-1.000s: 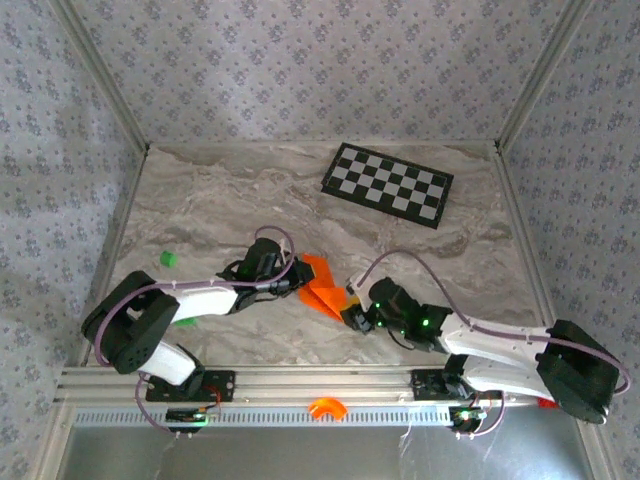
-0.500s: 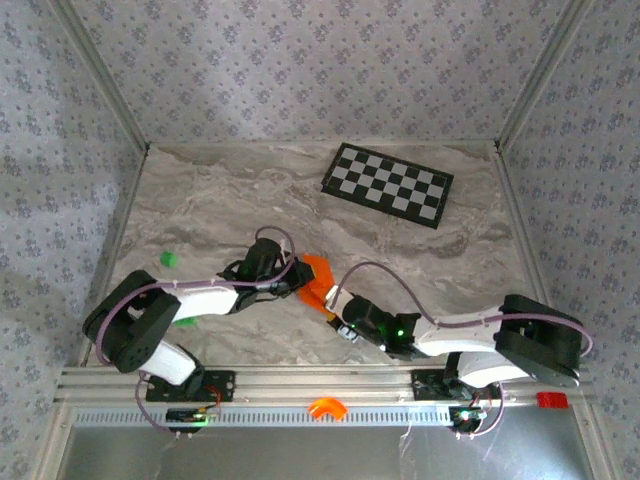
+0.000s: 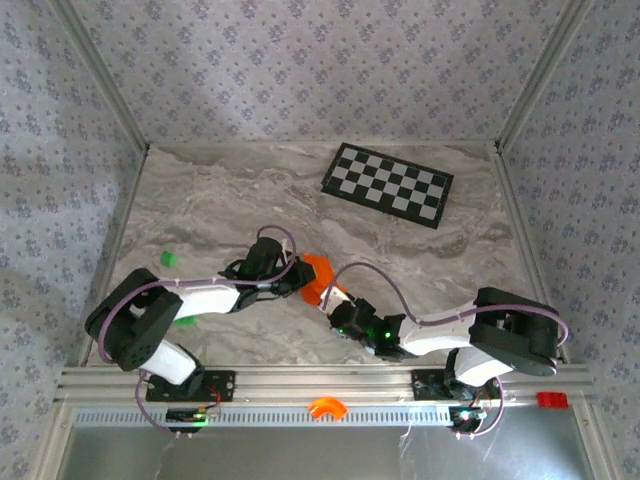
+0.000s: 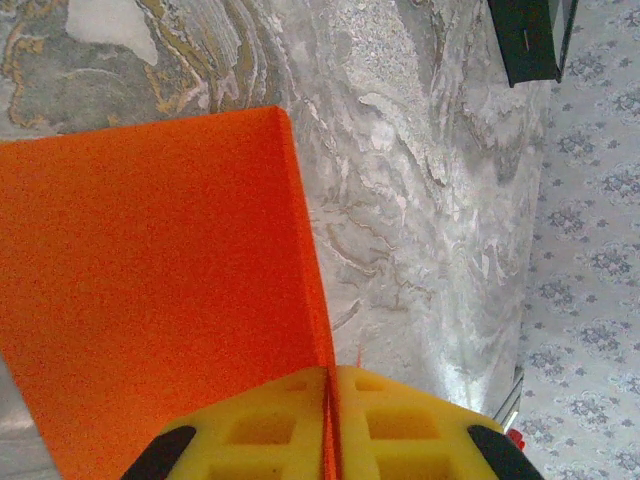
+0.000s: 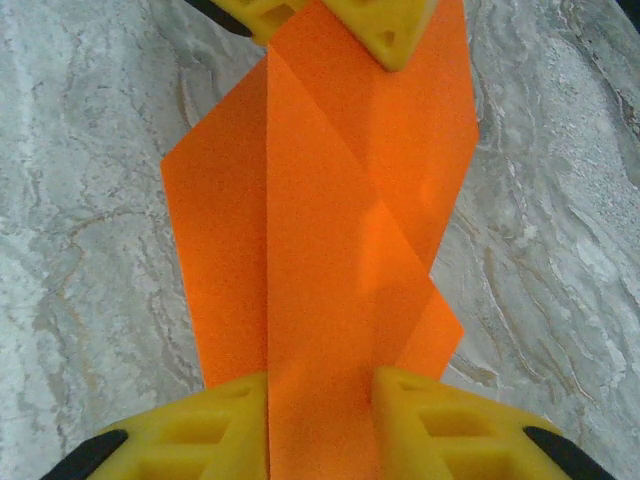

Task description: Fold a paper plane with a square sheet of paper (pick it up from the middle)

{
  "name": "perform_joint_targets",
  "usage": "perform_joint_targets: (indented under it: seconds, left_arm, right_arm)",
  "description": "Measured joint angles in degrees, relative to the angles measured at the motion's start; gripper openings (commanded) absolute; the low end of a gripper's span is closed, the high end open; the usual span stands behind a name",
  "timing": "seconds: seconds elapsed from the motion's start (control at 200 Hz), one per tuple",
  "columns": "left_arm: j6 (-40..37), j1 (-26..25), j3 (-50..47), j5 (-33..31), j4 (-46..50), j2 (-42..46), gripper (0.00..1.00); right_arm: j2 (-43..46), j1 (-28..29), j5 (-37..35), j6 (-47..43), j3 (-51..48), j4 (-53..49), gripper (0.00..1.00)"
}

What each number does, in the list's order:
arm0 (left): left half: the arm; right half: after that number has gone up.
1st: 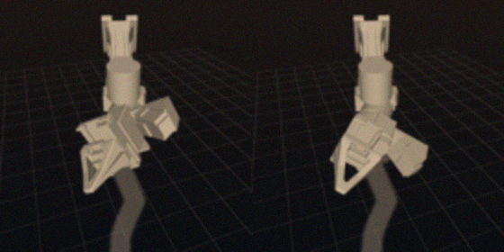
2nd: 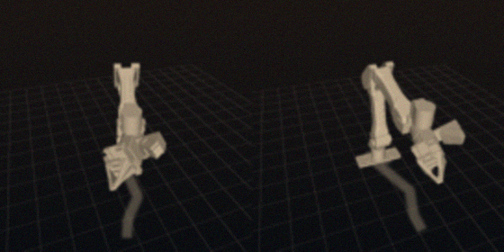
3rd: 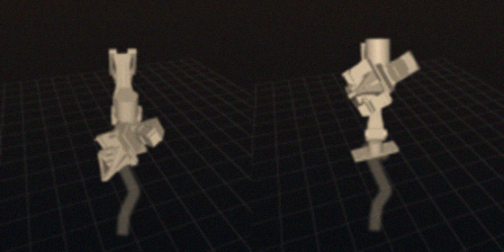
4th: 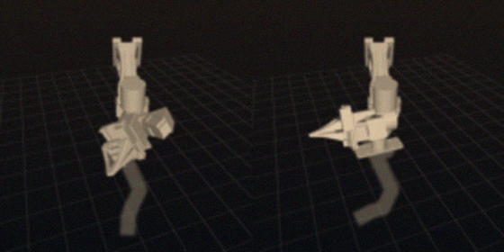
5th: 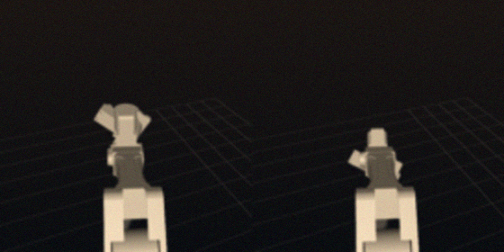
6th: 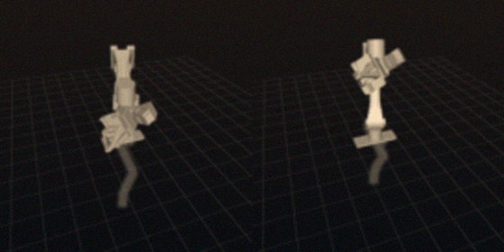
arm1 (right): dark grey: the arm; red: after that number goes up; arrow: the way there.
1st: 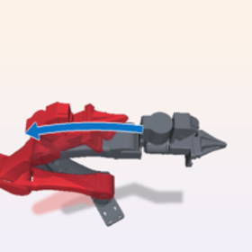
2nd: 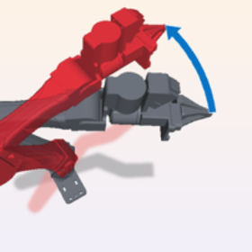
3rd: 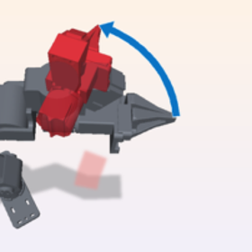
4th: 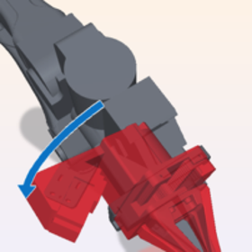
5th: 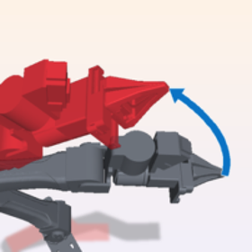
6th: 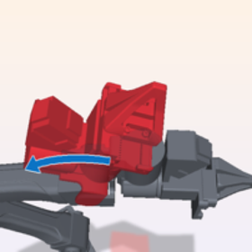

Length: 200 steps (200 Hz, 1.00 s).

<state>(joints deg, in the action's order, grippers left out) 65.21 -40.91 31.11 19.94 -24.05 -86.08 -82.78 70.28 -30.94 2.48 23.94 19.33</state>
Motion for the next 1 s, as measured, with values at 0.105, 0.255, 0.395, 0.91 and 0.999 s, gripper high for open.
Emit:
perform_joint_targets:
  seconds: [0.105, 0.255, 0.395, 0.91, 0.999]
  left_arm:
    - [0.00, 0.02, 0.15, -0.02, -0.02, 0.00, 0.11]
    - [-0.02, 0.00, 0.15, -0.02, 0.00, 0.00, 0.12]
    - [0.09, 0.00, 0.15, -0.02, 0.00, 0.00, 0.20]
    - [0.22, 0.44, 0.24, -1.16, 1.57, 0.02, 0.38]
    - [0.22, 0.85, 0.50, -1.31, 2.38, 0.02, 0.40]
  right_arm:
    - [0.02, 0.00, 0.04, 0.59, -0.04, -0.02, 0.25]
    - [0.02, -0.02, 0.74, 1.33, -0.28, 0.02, 0.18]
    - [0.04, -0.35, 1.86, 2.75, -0.83, 0.22, 0.12]
    - [2.89, -3.37, 6.62, 5.68, -3.19, 2.21, 0.08]
    - [2.91, -3.67, 7.74, 5.68, -3.41, 2.73, 0.09]
